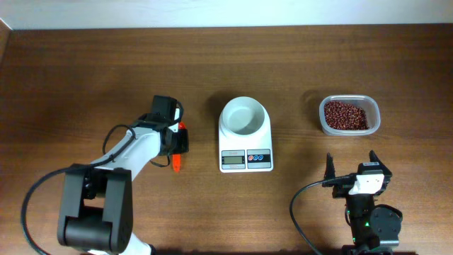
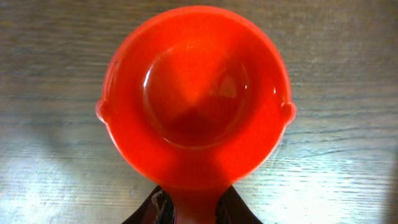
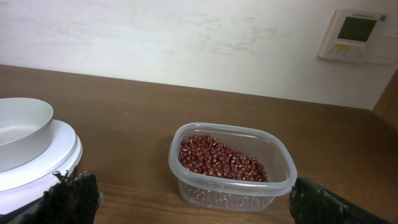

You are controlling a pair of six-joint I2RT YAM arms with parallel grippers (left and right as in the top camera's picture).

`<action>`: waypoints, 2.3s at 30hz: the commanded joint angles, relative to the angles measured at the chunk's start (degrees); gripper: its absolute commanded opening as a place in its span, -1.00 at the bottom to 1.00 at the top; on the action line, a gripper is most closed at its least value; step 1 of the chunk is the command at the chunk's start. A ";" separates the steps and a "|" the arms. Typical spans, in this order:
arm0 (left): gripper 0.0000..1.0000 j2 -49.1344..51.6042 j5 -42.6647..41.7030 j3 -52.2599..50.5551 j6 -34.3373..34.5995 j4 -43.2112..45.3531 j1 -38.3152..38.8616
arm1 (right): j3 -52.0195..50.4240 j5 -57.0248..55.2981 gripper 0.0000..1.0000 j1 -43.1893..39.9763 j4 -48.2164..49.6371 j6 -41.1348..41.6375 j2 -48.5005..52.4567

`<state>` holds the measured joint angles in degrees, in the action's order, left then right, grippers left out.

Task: Scoop item into bowl and weigh 50g on scale

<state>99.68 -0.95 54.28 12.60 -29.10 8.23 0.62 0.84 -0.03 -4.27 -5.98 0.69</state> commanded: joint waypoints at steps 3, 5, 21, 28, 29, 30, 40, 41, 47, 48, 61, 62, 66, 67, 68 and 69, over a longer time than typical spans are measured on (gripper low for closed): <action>-0.74 -9.81 -6.05 7.28 14.16 -1.36 -0.20 | -0.31 -0.70 0.97 0.39 -0.31 0.48 -0.26; -0.75 -12.72 -9.75 9.86 19.56 -1.33 -0.17 | -0.31 -0.70 0.97 0.39 -0.31 0.48 -0.26; -1.00 -22.88 -25.83 13.11 42.27 0.50 -0.02 | -0.31 -0.70 0.97 0.42 -0.31 0.48 -0.26; -1.00 -22.88 -26.23 13.11 48.92 -0.52 -0.02 | -0.31 10.08 0.97 0.42 0.85 0.52 -0.26; -1.00 -22.88 -26.95 13.11 49.86 -0.52 -0.02 | -0.31 15.54 0.97 0.42 1.01 0.59 -0.22; -1.00 -22.88 -27.41 13.11 51.74 -0.50 -0.02 | -0.31 16.85 0.97 0.39 2.60 2.78 -0.17; -1.00 -22.88 -31.52 13.11 68.54 -0.48 -0.02 | 31.34 17.64 0.97 0.39 -16.50 27.87 20.00; -1.00 -22.88 -32.50 13.11 70.86 -0.46 -0.02 | 38.36 19.91 0.97 0.42 -22.36 27.17 25.79; -1.00 -22.88 -38.40 13.11 75.43 0.39 -0.02 | 66.07 35.50 0.97 0.42 -38.77 26.27 53.22; -1.00 -22.88 -38.71 13.11 75.41 0.37 -0.02 | 66.07 41.03 0.93 0.42 -37.66 25.92 55.69; -1.00 -22.67 -34.69 13.11 75.23 -0.66 2.36 | 66.05 25.09 0.63 29.79 -21.94 26.29 72.48; -1.00 -22.67 -33.68 13.11 75.25 -0.85 3.04 | 66.05 23.67 0.62 31.61 -19.56 26.38 72.83; -1.00 -22.67 -33.79 13.11 76.13 -1.01 4.79 | 66.05 16.63 0.58 36.89 -14.82 26.53 74.75; -1.00 -22.67 -33.81 13.11 76.13 -1.03 4.81 | 66.05 15.58 0.57 37.75 -14.05 28.28 75.47; -1.00 -22.67 -33.86 13.11 76.61 -1.01 4.81 | 66.05 14.75 0.54 38.27 -13.55 30.40 76.02; -1.00 -22.67 -35.36 13.11 76.91 -1.01 4.81 | 66.05 14.08 0.53 38.27 -13.16 32.20 76.54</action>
<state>77.41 -35.51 66.65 88.18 -30.11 12.82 65.95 19.20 37.36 -18.24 21.69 75.83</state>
